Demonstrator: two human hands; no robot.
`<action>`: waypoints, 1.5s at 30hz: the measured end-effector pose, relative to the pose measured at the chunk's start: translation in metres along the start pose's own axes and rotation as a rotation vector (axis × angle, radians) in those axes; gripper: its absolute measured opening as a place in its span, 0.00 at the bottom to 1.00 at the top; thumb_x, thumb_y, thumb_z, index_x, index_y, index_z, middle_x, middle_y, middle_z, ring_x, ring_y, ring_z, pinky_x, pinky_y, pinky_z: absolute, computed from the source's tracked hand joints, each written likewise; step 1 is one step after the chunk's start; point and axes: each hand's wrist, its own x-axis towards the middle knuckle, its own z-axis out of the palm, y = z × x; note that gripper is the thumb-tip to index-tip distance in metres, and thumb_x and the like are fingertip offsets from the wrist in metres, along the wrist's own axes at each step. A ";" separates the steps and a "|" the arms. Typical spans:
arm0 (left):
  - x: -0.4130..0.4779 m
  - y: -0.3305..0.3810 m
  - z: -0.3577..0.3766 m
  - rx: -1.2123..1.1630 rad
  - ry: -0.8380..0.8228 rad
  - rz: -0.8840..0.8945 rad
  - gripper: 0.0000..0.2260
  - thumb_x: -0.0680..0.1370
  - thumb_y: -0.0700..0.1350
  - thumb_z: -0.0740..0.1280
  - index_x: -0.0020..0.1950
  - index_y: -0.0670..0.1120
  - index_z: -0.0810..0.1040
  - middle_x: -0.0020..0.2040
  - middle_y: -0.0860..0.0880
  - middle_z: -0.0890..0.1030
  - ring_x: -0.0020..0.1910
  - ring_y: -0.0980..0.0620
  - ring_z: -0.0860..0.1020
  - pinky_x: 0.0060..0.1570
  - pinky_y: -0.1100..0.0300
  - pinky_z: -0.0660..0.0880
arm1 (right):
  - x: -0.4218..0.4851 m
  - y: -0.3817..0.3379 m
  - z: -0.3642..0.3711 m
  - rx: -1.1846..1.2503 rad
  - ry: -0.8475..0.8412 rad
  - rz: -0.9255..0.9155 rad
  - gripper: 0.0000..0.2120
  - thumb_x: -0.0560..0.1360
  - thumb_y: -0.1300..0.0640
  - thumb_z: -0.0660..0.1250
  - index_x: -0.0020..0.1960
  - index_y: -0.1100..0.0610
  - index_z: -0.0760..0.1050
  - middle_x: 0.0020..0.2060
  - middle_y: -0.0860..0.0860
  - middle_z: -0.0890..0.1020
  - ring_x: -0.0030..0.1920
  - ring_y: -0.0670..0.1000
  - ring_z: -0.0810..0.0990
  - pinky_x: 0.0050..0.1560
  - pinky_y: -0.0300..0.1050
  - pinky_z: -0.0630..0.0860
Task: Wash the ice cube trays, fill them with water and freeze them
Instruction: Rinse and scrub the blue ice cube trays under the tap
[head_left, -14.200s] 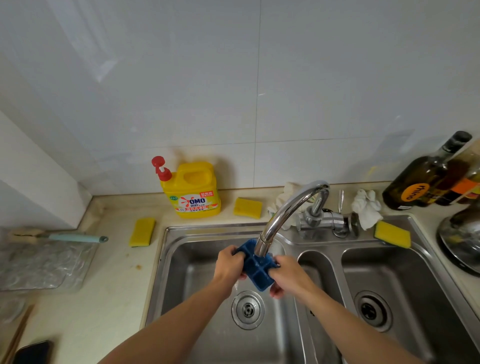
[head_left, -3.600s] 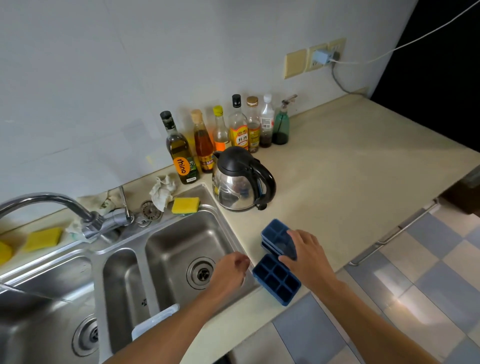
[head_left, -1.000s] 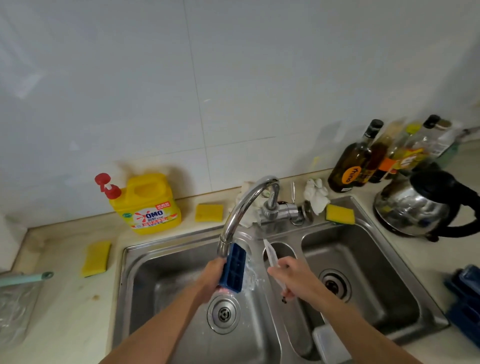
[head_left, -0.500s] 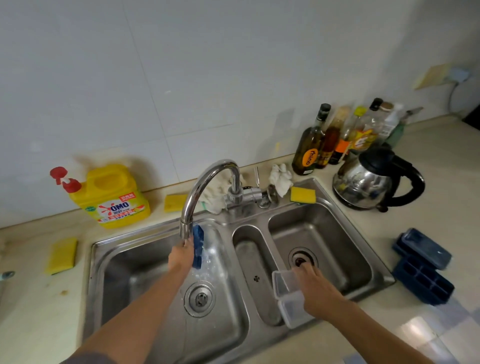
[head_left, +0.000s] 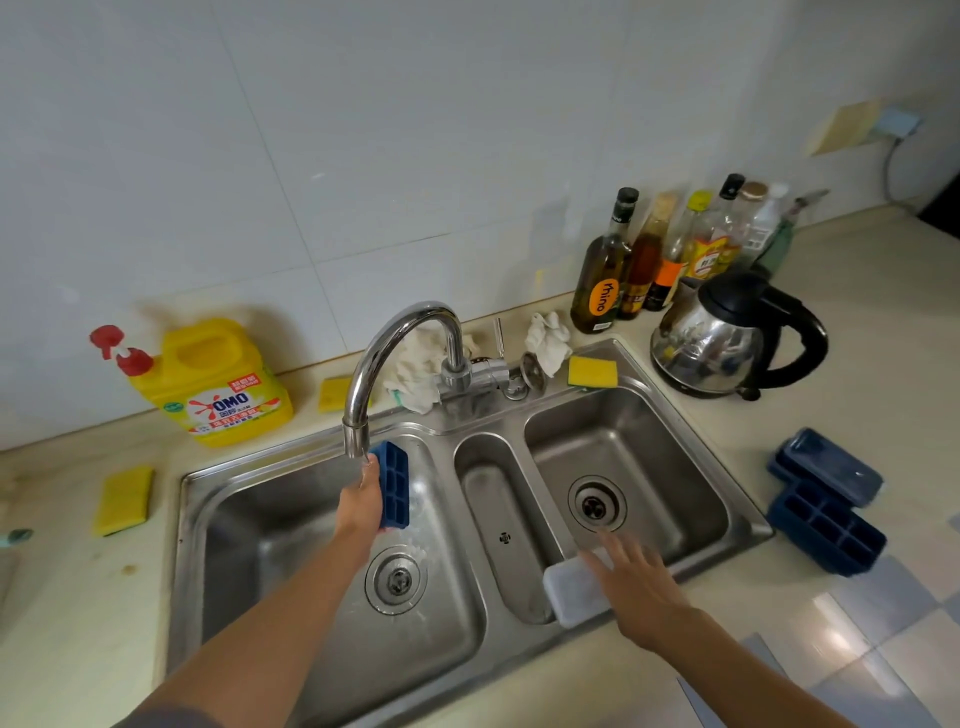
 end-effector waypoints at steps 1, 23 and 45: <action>-0.002 0.000 0.000 -0.018 -0.008 -0.002 0.26 0.81 0.66 0.58 0.62 0.44 0.75 0.52 0.42 0.82 0.46 0.43 0.82 0.34 0.55 0.78 | 0.000 -0.001 -0.004 0.016 0.006 0.001 0.48 0.76 0.64 0.69 0.84 0.49 0.42 0.83 0.59 0.40 0.82 0.65 0.45 0.80 0.64 0.49; -0.027 0.016 -0.032 -0.389 -0.423 -0.059 0.32 0.79 0.72 0.54 0.64 0.48 0.79 0.56 0.40 0.85 0.50 0.45 0.85 0.44 0.52 0.80 | 0.054 -0.154 -0.141 0.817 0.233 -0.288 0.27 0.81 0.47 0.65 0.77 0.51 0.64 0.71 0.50 0.73 0.70 0.50 0.73 0.69 0.50 0.72; 0.000 0.007 -0.038 -0.344 -0.341 -0.132 0.13 0.81 0.40 0.60 0.65 0.40 0.75 0.57 0.37 0.82 0.55 0.38 0.82 0.54 0.46 0.81 | 0.081 -0.167 -0.160 0.963 0.207 -0.226 0.10 0.82 0.58 0.62 0.55 0.56 0.82 0.42 0.50 0.84 0.42 0.50 0.82 0.44 0.45 0.77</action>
